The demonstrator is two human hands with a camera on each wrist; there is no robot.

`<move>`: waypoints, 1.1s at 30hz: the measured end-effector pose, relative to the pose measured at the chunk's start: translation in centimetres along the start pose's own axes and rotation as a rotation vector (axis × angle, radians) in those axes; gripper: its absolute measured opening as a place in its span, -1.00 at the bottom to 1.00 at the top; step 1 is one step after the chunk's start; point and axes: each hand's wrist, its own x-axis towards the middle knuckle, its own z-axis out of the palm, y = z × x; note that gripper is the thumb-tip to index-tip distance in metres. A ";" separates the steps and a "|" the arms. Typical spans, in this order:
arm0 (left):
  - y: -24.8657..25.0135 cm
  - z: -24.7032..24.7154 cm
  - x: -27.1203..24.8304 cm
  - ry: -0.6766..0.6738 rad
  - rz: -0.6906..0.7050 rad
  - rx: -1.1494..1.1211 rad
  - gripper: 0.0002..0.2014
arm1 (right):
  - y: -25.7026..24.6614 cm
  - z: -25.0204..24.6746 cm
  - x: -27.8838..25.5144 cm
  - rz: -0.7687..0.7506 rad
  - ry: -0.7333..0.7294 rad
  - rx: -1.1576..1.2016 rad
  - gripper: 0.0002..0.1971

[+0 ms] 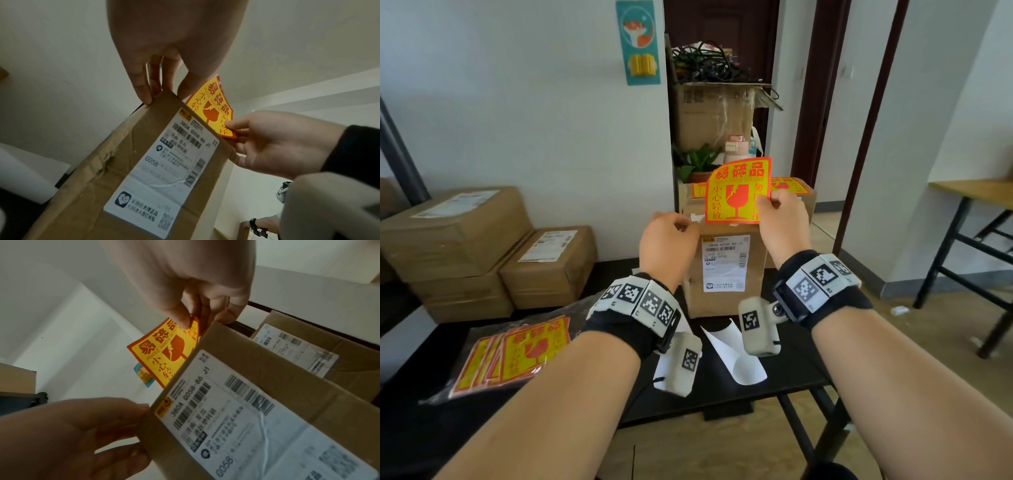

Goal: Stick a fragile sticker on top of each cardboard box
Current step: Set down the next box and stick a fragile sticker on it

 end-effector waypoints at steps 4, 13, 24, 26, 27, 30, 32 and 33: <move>0.7 -0.1 0.6 -0.011 0.013 0.014 -0.81 | -0.2 -0.2 0.7 0.004 -0.034 0.063 -0.73; 3.2 0.1 2.4 0.007 -0.050 -0.130 -0.75 | -1.1 -0.6 1.7 0.036 -0.154 0.124 -0.69; 2.9 0.2 2.1 -0.035 -0.137 -0.099 -0.65 | 0.7 -0.2 2.2 -0.113 -0.227 -0.147 -0.65; 2.8 0.3 2.0 -0.031 -0.141 -0.084 -0.65 | 0.8 -0.2 2.2 -0.134 -0.226 -0.175 -0.60; 2.7 0.3 2.0 -0.028 -0.146 -0.085 -0.65 | 0.8 -0.1 2.3 -0.140 -0.228 -0.188 -0.60; 2.8 0.3 2.1 -0.022 -0.154 -0.091 -0.65 | 0.8 0.0 2.4 -0.159 -0.235 -0.224 -0.61; 2.7 0.4 2.2 -0.010 -0.150 -0.085 -0.65 | 0.9 0.1 2.4 -0.162 -0.229 -0.234 -0.62; 2.7 0.4 2.3 -0.006 -0.148 -0.081 -0.64 | 1.0 0.1 2.3 -0.165 -0.225 -0.237 -0.62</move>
